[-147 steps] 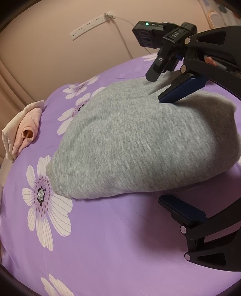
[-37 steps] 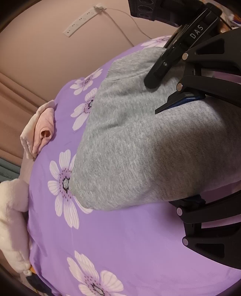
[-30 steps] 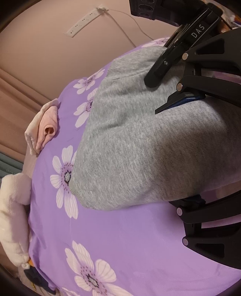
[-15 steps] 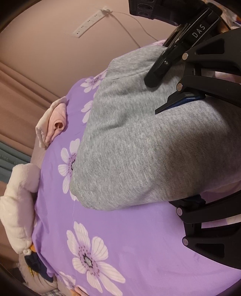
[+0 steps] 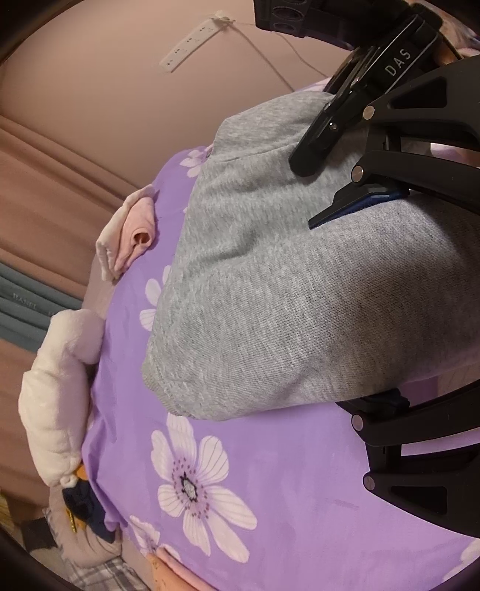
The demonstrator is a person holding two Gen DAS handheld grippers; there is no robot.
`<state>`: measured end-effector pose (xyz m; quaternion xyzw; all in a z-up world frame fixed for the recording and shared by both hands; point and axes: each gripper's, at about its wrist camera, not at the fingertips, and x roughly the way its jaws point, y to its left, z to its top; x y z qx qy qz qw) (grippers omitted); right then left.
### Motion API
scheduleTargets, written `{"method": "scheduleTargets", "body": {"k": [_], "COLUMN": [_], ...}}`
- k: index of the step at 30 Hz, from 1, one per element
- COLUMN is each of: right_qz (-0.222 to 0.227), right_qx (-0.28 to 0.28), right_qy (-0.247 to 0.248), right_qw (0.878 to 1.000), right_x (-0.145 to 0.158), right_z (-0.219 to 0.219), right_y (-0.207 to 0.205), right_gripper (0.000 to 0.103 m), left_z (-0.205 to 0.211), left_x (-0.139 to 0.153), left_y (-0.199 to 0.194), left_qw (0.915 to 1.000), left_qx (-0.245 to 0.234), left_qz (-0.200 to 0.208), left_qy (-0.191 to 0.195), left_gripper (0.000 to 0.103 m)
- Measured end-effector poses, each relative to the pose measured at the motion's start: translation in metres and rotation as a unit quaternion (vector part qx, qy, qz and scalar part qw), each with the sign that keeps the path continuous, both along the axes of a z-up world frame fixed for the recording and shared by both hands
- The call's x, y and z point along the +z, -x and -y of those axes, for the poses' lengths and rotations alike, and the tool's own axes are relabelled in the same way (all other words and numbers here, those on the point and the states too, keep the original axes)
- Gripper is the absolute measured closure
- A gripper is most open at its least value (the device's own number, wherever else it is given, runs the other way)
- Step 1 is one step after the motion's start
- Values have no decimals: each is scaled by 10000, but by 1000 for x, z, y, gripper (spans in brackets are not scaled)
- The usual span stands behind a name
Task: Fold small clothes
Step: 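Lift the grey bundle with both tools and carry it across the bed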
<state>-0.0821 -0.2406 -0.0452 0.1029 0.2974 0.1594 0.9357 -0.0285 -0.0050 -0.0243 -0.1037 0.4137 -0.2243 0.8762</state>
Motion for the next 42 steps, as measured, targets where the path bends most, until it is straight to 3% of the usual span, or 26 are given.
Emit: {"method": "scheduleTargets", "body": {"k": [20, 42], "right_qz": [51, 5], "right_qx": [270, 452], "right_qy": [104, 130], "right_qw": [9996, 9989], "right_x": [3, -4], "right_z": [-32, -54], "right_y": [-25, -70], "right_gripper": [79, 79], "left_z": [-18, -35], "left_x": [-1, -12], "left_y": [-12, -53], "left_qw": [9996, 9987], "left_qx": [261, 509], "left_qz": [66, -6], "left_qy": [-15, -34], "left_gripper": [32, 32]}}
